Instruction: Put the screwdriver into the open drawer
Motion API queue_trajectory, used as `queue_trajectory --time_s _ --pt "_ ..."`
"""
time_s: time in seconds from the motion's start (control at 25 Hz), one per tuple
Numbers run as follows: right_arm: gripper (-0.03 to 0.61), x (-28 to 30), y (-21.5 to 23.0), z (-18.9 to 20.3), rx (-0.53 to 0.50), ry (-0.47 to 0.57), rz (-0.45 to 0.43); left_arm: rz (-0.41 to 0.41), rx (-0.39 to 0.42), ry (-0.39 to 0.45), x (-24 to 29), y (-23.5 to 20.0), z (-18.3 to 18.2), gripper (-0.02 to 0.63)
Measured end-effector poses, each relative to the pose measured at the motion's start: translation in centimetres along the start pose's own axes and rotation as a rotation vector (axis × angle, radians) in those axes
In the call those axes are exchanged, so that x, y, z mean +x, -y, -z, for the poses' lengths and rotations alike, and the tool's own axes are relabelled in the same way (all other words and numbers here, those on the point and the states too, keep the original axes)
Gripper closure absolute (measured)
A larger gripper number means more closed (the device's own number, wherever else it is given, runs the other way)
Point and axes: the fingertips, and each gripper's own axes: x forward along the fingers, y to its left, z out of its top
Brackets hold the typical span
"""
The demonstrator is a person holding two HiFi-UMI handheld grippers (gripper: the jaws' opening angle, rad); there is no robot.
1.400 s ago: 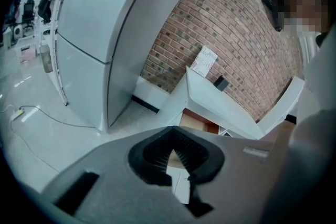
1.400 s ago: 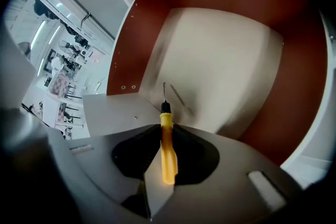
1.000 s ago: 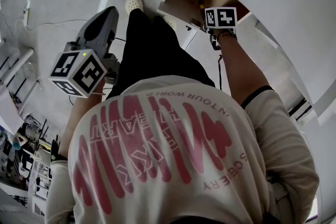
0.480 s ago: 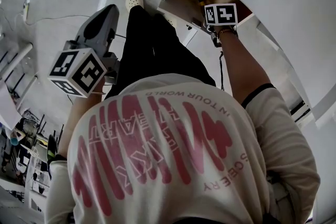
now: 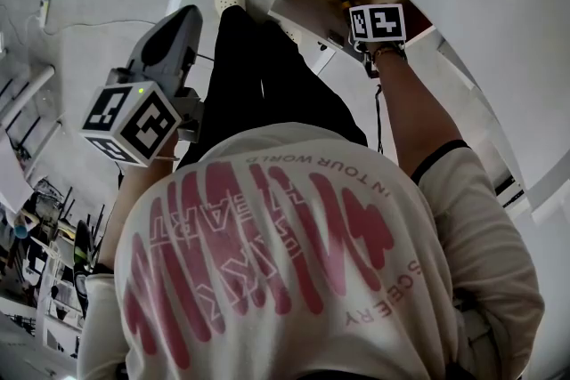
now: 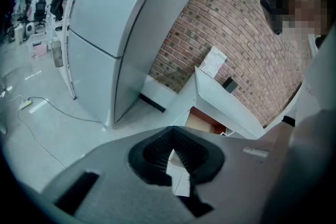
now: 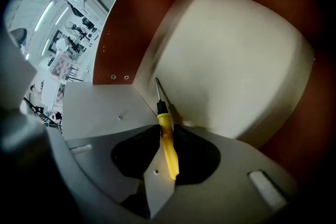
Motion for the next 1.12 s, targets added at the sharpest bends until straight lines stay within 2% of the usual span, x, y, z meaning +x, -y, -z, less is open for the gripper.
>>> queue_trajectory --time_s 0.76,1.12 --pt "0.48 1.0 -0.4 -0.4 -0.072 -0.034 0.021 -0.015 -0.025 0.0 -0.3 -0.7 0.9 0.611" --pt "0.477 1.3 -0.4 -0.6 -0.072 -0.048 0.022 -0.019 -0.027 -0.001 -0.1 -0.8 0.7 0.611"
